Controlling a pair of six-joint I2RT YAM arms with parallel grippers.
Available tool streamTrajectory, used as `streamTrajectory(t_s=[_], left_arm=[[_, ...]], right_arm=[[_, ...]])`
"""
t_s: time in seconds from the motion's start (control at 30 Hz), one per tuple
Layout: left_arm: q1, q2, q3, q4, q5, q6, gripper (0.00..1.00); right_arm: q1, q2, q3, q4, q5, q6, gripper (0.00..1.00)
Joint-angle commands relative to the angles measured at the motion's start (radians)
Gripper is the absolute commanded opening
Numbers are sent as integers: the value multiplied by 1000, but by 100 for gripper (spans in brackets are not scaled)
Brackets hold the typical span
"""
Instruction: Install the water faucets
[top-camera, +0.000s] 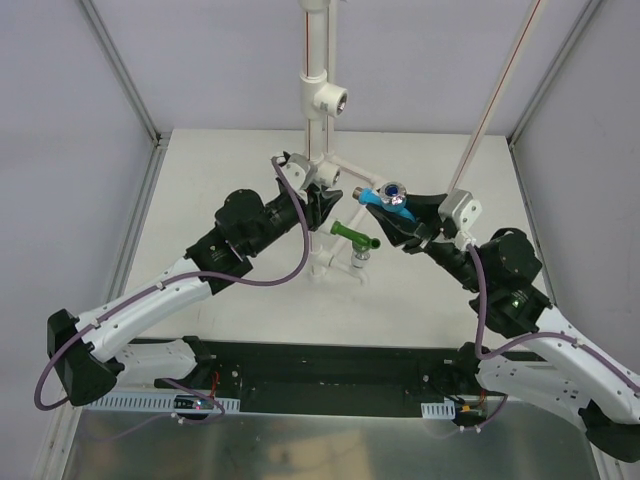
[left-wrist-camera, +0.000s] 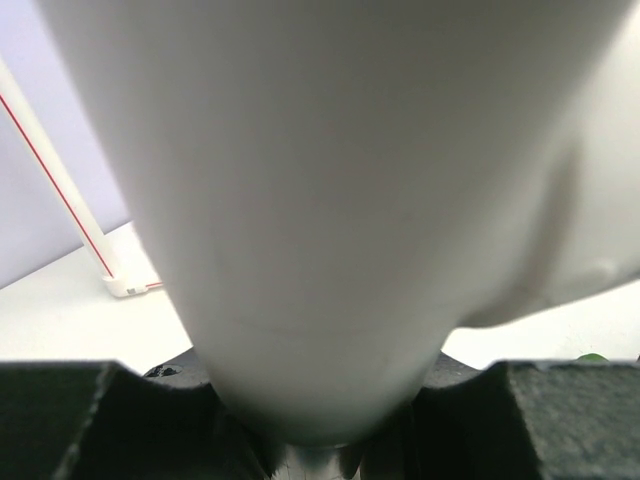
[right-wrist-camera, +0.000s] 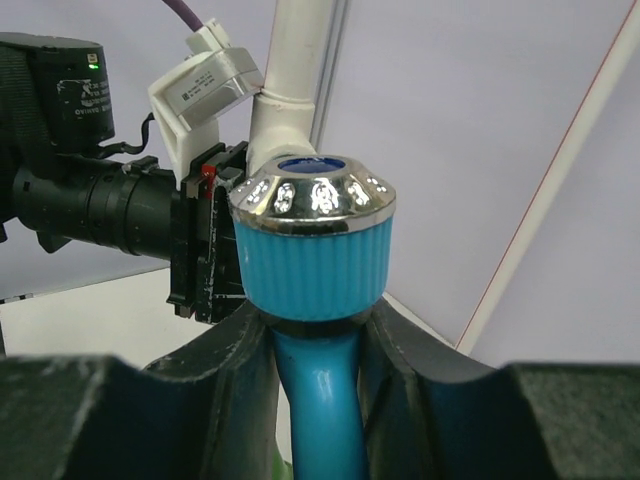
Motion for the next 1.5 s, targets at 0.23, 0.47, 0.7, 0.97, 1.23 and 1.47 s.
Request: streamTrajectory(t_s=[0.23, 0.47, 0.7, 0.97, 1.23, 1.47], left_arm=[[-14, -62, -60, -23, 20, -209, 0], [-12, -69, -74, -14, 25, -213, 0], [-14, -79, -87, -9, 25, -217, 0], [-14, -97, -103, -9, 54, -224, 0], [-14, -95, -106, -11, 52, -226, 0], [-12, -80, -94, -5, 46, -233, 0]], right_arm=[[-1, 63, 63, 210, -145, -91, 0], [1, 103, 85, 221, -152, -105, 0], [1, 124, 89, 249, -155, -94, 0], [1, 146, 94, 267, -157, -87, 0], [1, 166, 96, 281, -171, -59, 0], [22, 169, 89, 281, -180, -50, 0]])
